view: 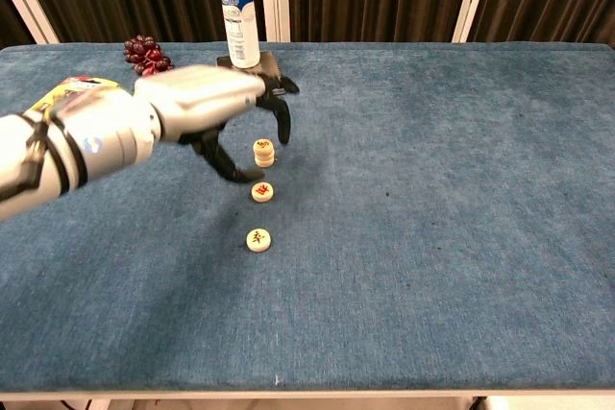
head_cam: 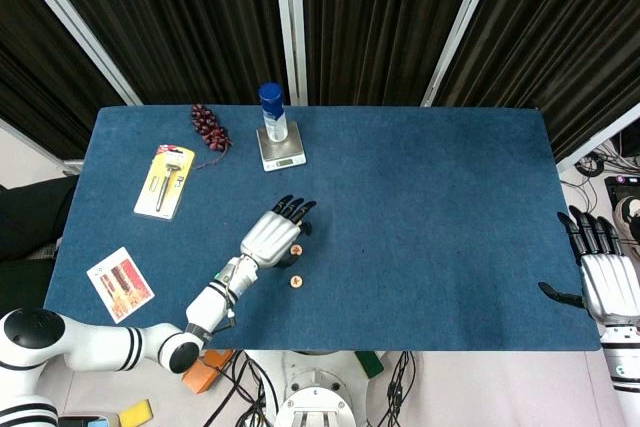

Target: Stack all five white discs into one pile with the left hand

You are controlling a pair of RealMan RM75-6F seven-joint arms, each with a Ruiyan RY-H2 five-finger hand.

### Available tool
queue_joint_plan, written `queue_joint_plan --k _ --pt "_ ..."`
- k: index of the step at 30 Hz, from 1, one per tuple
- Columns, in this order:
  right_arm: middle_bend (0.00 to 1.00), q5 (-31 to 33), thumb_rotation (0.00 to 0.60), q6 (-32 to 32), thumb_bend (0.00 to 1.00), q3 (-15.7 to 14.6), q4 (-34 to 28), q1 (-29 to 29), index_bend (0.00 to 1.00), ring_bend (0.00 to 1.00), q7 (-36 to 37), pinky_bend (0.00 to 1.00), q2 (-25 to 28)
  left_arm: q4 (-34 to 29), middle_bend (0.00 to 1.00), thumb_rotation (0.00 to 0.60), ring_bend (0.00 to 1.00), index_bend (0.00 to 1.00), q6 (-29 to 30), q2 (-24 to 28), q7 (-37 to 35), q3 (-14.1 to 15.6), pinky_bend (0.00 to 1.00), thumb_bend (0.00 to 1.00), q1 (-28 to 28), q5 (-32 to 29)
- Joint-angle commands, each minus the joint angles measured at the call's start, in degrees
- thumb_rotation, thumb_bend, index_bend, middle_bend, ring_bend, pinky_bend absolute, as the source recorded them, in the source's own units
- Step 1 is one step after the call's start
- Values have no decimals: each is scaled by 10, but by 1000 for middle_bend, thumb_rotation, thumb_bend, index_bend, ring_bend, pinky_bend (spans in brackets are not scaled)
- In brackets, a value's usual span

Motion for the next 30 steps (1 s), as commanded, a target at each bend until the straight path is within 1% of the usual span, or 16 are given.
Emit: queue_joint_plan --k 1,10,18,30 --pt "0 -1 600 5 128 -1 0 -4 0 0 0 0 1 18 2 600 0 371 -4 -17 20 7 0 301 1 6" --pt "0 -1 600 14 128 -3 0 -10 0 0 2 0 0 60 0 600 0 389 -9 -42 53 10 0 310 4 13" --pt "0 -2 600 18 128 -3 -2 -12 0 0 -1 0 0 91 0 600 0 402 -14 -55 64 10 0 317 7 27" --pt "0 -1 600 19 128 -2 -3 -15 0 0 -1 0 0 112 0 600 0 419 -25 -65 68 4 0 317 13 36"
